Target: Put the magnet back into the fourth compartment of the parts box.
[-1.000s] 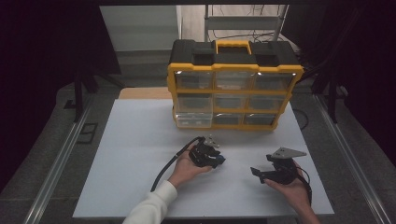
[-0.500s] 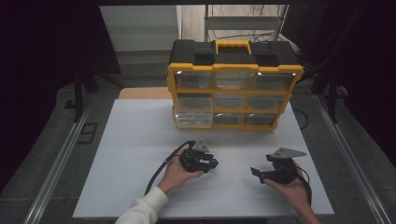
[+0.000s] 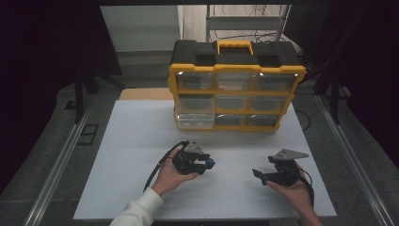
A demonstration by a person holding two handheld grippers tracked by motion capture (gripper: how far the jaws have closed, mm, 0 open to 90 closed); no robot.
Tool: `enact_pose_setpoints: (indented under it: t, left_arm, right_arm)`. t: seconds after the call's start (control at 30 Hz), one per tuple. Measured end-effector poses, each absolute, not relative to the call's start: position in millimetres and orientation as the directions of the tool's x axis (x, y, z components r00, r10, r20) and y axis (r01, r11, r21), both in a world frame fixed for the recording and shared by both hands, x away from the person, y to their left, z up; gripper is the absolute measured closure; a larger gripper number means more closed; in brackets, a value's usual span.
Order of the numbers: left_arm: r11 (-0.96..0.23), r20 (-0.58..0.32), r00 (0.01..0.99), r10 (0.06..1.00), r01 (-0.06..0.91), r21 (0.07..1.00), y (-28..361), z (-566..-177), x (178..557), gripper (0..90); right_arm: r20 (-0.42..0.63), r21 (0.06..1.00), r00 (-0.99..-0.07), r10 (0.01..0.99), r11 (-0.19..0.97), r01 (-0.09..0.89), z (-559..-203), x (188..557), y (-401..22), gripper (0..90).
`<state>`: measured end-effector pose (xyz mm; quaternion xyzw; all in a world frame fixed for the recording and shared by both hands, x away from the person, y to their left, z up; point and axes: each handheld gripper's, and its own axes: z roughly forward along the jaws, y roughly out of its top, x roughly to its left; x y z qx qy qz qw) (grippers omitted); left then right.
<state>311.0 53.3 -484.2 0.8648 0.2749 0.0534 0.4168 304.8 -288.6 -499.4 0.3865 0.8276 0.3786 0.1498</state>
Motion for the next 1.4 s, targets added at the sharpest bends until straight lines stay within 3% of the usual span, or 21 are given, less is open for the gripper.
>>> enact_pose_setpoints:
  t: [0.73,1.4]
  left_arm:
    - [-0.425,-0.145,0.816,0.560,0.433,0.795,94.5,-446.8,308.3,61.8]
    - [-0.414,-0.155,0.816,0.556,0.434,0.800,101.0,-439.9,312.0,61.8]
  right_arm:
    - [0.051,0.747,-0.653,0.755,0.405,0.527,-498.5,304.3,-289.3,14.8]
    - [0.048,0.749,-0.652,0.756,0.405,0.525,-497.9,304.1,-289.9,14.8]
